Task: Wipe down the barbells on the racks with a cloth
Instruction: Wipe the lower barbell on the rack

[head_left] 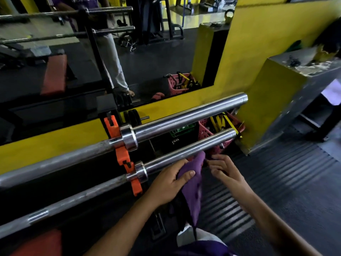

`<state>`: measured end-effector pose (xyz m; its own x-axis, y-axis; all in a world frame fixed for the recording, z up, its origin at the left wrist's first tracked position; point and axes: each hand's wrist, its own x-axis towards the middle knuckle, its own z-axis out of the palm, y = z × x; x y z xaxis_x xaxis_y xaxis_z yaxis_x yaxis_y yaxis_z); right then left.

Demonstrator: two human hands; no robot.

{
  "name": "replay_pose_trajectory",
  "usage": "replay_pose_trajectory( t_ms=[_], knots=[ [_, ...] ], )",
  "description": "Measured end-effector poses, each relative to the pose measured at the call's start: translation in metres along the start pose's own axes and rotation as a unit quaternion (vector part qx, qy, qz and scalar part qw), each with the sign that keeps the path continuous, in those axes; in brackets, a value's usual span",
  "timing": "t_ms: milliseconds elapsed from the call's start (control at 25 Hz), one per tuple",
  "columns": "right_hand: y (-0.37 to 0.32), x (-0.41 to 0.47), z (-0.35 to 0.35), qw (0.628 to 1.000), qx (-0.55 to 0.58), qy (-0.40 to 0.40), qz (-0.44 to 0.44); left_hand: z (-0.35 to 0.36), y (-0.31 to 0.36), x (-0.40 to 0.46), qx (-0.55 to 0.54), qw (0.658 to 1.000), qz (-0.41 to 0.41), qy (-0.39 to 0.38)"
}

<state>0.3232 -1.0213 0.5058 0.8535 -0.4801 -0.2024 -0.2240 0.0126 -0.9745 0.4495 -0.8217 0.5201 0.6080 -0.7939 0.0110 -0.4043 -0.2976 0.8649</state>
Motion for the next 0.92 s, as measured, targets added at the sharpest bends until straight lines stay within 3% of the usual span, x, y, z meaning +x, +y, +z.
replay_pose_trajectory(
  t_ms=[80, 120, 200, 280, 320, 360, 480, 560, 760, 920],
  knots=[
    [0.011, -0.011, -0.001, 0.997, -0.015, 0.079, 0.014, 0.003, 0.0, 0.005, -0.012, 1.0, -0.024, 0.011],
    [0.018, -0.014, 0.001, 0.993, 0.029, 0.107, 0.051, 0.005, -0.002, 0.007, -0.003, 1.0, -0.02, 0.024],
    [0.024, -0.019, 0.008, 0.966, 0.183, 0.061, 0.174, 0.014, 0.0, 0.008, 0.066, 0.997, 0.04, 0.024],
    [0.022, -0.031, 0.014, 0.915, 0.312, -0.009, 0.256, 0.034, 0.015, 0.002, 0.159, 0.979, 0.119, -0.037],
    [0.029, -0.032, 0.014, 0.891, 0.371, -0.003, 0.263, 0.045, 0.024, -0.004, 0.192, 0.968, 0.14, -0.077],
    [0.024, -0.028, 0.016, 0.837, 0.47, -0.032, 0.278, 0.054, 0.03, -0.009, 0.212, 0.96, 0.144, -0.116],
    [0.016, -0.027, 0.007, 0.764, 0.587, -0.031, 0.265, 0.051, 0.03, -0.006, 0.187, 0.967, 0.118, -0.127],
    [0.032, -0.024, -0.006, 0.822, 0.532, 0.058, 0.193, 0.034, 0.021, 0.007, 0.187, 0.968, 0.138, -0.098],
    [0.057, 0.006, -0.05, 0.804, 0.561, 0.109, 0.165, -0.004, -0.028, 0.055, 0.289, 0.939, 0.183, -0.034],
    [0.063, 0.064, -0.08, 0.81, 0.552, 0.165, 0.111, -0.018, -0.057, 0.083, 0.328, 0.923, 0.179, -0.092]
  ],
)
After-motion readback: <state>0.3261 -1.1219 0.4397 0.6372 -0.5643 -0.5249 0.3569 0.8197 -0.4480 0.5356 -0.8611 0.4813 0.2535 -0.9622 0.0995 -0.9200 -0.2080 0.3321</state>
